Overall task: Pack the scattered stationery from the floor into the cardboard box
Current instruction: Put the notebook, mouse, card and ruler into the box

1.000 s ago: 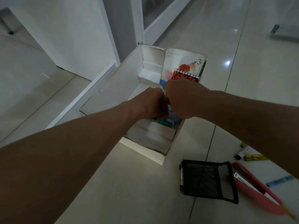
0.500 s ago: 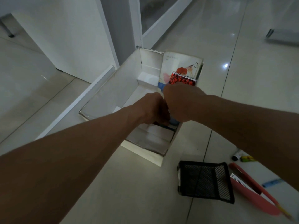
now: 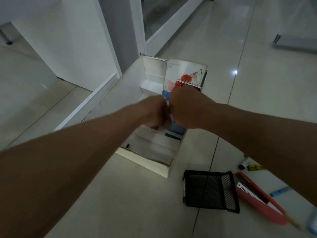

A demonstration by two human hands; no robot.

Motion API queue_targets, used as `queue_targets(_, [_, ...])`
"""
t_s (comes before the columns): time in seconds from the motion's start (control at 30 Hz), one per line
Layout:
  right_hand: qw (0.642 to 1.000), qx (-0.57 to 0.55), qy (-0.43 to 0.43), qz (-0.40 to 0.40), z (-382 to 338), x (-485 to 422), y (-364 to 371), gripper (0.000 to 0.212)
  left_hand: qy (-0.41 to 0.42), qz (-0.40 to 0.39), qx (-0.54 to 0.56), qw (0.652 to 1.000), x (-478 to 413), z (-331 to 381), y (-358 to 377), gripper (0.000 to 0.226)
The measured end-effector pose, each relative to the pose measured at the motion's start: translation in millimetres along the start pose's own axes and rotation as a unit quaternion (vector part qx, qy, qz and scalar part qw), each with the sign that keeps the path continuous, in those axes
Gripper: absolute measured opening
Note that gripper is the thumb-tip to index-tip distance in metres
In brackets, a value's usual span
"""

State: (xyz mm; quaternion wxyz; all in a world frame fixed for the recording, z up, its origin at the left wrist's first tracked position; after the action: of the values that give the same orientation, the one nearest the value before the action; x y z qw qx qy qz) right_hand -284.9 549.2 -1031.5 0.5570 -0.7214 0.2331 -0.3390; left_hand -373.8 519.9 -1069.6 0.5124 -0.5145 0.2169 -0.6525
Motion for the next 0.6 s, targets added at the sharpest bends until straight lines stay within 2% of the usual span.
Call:
queue_targets(0.07, [0.996,-0.041,-0.011,0.079,6.1,-1.3,-6.1,0.016,-0.012,0.045,-0.039,0.998,1.3,-1.5,-25.4,0.003])
queue_targets(0.13, [0.976,-0.107,-0.024,0.186,20.3,6.3,-18.7,0.031,0.022,0.202,-0.042,0.978,-1.2,10.0,-57.4,0.012])
queue_targets(0.2, [0.954,-0.111,-0.041,0.276,39.2,26.4,-37.3,0.037,0.087,0.382,0.011,0.92,4.1,37.9,-80.8,0.022])
queue_targets(0.23, [0.949,-0.115,-0.034,0.292,52.1,35.1,-43.9,0.033,0.125,0.433,0.046,0.891,8.4,56.2,-85.8,0.025])
queue_targets(0.27, [0.946,-0.118,-0.026,0.3,65.7,43.7,-48.9,0.028,0.169,0.452,0.07,0.873,11.4,76.9,-86.3,0.028])
queue_targets(0.33, [0.948,-0.117,0.001,0.296,98.2,57.9,-50.5,0.027,0.255,0.445,0.051,0.857,15.0,121.5,-77.5,0.032])
queue_targets(0.4, [0.957,-0.097,0.045,0.269,133.2,73.1,-42.9,0.029,0.316,0.39,0.009,0.865,9.6,162.4,-57.8,0.035])
queue_targets(0.47, [0.967,-0.084,0.089,0.221,170.8,87.5,-27.5,0.035,0.332,0.297,-0.01,0.895,-4.4,192.4,-28.5,0.041])
queue_targets(0.53, [0.978,-0.081,0.132,0.143,204.9,103.7,-8.7,0.052,0.315,0.204,-0.033,0.926,-20.2,212.1,1.9,0.051])
queue_targets(0.6, [0.983,-0.084,0.151,0.059,232.3,122.7,12.5,0.067,0.299,0.133,-0.079,0.942,-30.3,226.3,30.1,0.06])
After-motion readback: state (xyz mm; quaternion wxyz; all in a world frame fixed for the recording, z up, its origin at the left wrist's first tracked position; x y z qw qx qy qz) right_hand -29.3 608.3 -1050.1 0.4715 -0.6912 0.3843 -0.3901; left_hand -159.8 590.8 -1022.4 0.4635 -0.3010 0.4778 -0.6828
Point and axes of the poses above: each hand's wrist, its own x-axis away from the middle knuckle, its own y-axis out of the palm, z = x × y, the point moved 5 cm from there along -x, towards the middle knuckle, and after that the axes turned 5 degrees about y, right-handed, at the moved point
